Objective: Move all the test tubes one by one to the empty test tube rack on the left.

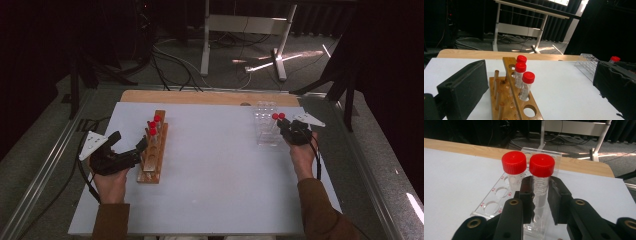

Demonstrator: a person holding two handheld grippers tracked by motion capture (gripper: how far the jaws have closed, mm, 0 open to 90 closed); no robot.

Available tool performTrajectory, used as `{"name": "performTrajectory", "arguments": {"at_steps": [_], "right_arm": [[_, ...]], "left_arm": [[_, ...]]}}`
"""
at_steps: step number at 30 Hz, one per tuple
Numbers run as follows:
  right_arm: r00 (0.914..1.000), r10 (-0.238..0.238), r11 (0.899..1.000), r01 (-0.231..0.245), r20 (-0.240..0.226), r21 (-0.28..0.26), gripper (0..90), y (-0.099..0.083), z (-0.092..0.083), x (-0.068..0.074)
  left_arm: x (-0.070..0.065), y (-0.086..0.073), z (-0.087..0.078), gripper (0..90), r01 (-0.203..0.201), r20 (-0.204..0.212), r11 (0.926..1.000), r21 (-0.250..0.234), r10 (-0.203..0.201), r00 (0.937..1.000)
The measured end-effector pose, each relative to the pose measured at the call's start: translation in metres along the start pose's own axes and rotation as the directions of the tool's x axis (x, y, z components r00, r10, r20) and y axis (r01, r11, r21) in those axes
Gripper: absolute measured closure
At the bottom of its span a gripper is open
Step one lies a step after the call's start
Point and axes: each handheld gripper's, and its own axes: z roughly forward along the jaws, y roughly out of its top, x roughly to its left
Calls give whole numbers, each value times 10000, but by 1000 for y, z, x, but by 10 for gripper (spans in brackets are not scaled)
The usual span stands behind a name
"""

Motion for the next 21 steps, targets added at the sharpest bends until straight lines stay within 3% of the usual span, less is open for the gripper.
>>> {"name": "performTrajectory", "arguments": {"at_steps": [14, 21], "right_arm": [[9999, 91, 10000, -91, 68, 29, 743, -1, 3, 0], [9998, 126, 9994, -120, 158, -330, 744, 2, -3, 2]], "left_arm": [[1, 0, -1, 5, 78, -69, 10000, -42, -78, 9999], [3, 0, -2, 5, 95, -101, 9999, -58, -96, 9999]]}}
